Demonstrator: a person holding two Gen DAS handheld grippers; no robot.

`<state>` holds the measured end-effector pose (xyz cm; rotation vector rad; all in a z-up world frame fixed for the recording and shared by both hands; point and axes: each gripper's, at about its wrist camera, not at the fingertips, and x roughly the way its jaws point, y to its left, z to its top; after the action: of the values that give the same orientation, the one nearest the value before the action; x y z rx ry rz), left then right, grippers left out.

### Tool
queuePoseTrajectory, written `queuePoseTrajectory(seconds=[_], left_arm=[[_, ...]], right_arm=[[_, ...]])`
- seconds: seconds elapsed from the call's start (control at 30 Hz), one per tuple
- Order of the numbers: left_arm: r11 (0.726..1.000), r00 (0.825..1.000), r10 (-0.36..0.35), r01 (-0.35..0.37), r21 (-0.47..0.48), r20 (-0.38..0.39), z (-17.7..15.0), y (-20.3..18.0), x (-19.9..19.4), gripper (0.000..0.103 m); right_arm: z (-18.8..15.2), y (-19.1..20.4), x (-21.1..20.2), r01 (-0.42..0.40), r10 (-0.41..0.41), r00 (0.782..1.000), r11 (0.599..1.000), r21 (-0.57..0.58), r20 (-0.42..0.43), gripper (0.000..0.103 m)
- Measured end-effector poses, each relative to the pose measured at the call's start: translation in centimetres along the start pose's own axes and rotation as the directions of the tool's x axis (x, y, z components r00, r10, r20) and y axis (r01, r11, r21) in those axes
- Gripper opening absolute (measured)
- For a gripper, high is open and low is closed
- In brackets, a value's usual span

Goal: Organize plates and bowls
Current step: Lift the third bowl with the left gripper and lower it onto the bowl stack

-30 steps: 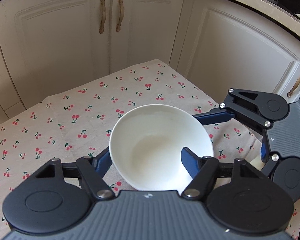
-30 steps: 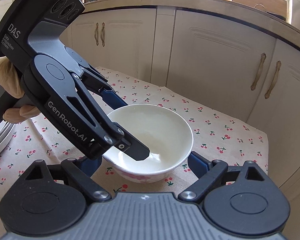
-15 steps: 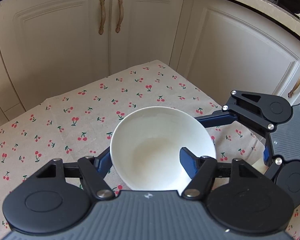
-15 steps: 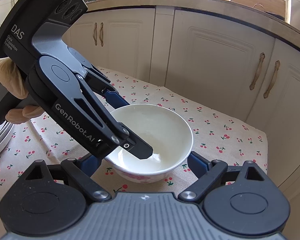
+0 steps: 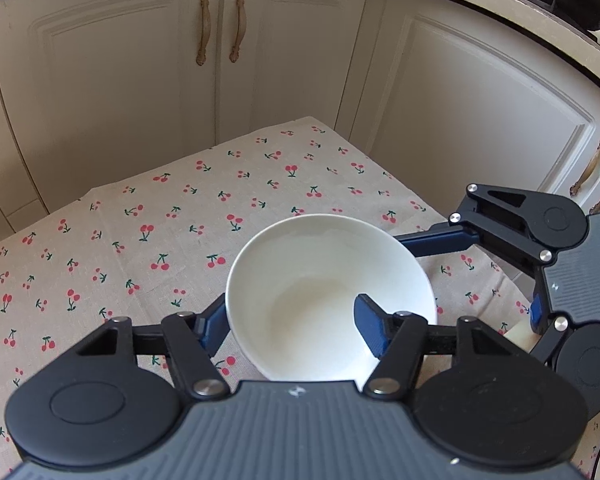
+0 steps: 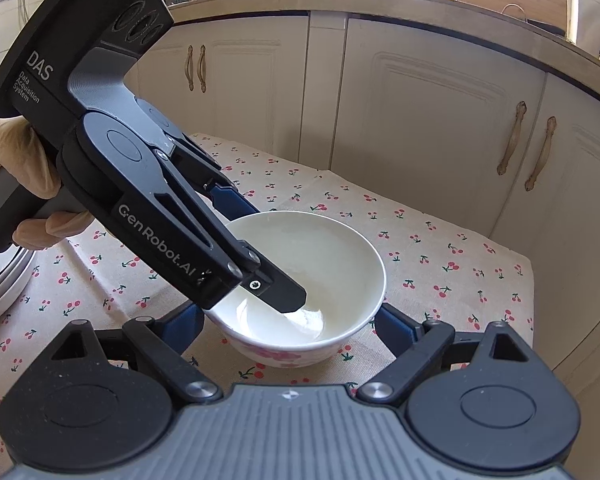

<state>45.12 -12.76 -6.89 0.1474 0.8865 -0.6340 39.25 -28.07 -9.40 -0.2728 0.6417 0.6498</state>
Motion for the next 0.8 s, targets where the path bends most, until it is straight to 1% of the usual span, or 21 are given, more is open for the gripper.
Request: queuePoseTrajectory(seconds=[0.27,0.6,0.67,0.8], left_arm=[[1.0,1.0,-0.008,0.008,0.02,0.012,-0.7,-2.0,-2.5,0.064],[0.999,0.999,-0.019,0.018,0.04,0.026,-2.4,-5.2,-7.1,0.065],[0.999,0.999,-0.023,0.021,0.045,0.033,-2.9,-5.9,-8.1,0.065],[0.998,0.999,-0.02,0.017,0.052,0.045,-3.9,-7.3,-10.1,0.065]], right_arm=[[0.2,1.3,-2.4,0.007,-0.007,1.0,1.0,-0.003,-0.009,0.095],[0.3,4.6,-7.4,0.015,-0.015,1.0,1.0,0.003,-0.013,0.095],[0.2,5.8,-8.9,0.023,-0.023,1.0,1.0,-0.004,-0.017,0.095],[0.1,6.9,-10.4,0.028,-0.028,1.0,1.0,-0.001,-0.014,0.095]])
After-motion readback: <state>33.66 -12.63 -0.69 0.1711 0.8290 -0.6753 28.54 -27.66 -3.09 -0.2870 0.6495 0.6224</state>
